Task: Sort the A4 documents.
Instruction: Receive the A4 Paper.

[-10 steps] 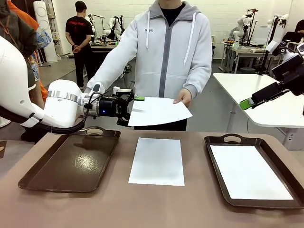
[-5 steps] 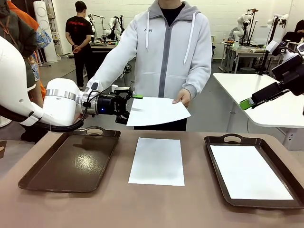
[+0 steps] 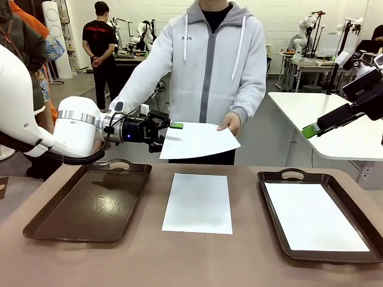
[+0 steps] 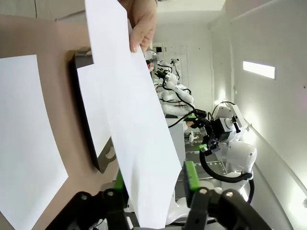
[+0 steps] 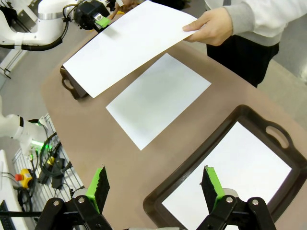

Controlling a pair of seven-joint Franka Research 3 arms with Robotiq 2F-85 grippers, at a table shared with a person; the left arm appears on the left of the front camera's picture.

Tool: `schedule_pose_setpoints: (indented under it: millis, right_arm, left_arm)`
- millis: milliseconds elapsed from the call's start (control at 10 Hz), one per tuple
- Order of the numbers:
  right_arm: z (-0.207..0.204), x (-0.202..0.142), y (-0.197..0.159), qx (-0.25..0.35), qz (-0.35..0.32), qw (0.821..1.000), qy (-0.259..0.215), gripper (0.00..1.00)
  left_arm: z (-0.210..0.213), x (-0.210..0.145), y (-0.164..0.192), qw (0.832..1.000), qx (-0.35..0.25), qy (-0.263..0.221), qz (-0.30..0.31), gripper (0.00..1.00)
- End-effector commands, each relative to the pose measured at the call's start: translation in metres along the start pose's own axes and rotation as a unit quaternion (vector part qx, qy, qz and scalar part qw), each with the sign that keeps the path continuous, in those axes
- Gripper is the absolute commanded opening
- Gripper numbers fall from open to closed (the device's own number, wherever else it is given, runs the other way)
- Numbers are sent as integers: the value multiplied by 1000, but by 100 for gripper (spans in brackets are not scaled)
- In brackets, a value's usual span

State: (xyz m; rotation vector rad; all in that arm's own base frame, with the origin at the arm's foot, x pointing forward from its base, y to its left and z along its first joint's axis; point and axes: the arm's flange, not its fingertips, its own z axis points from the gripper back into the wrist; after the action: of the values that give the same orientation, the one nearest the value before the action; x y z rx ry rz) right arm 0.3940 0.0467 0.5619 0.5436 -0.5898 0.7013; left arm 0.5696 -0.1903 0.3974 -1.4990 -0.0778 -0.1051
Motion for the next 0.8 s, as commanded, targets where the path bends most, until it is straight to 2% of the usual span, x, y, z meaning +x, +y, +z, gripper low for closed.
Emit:
schedule_pose_setpoints:
  millis: [0,100,200,300,400,700]
  right_arm:
    - [-1,0,-1,1,-1,1000,1,100]
    - [-1,0,-1,1,-1,1000,1,100]
    - [-1,0,-1,1,-1,1000,1,100]
    - [-1,0,-1,1,-1,1000,1,100]
    - [-1,0,-1,1,-1,1000,1,100]
    - [-1,0,-1,1,-1,1000,1,100]
  left_arm:
    - [5,7,2,1000,11,-5,-15,20]
    - [6,6,3,1000,11,-10,-14,35]
    - [6,6,3,1000,13,-15,-15,0]
    - [5,6,3,1000,11,-15,-15,15]
    - [5,6,4,1000,10,-14,-14,0]
    - [6,8,4,1000,12,-17,-15,0]
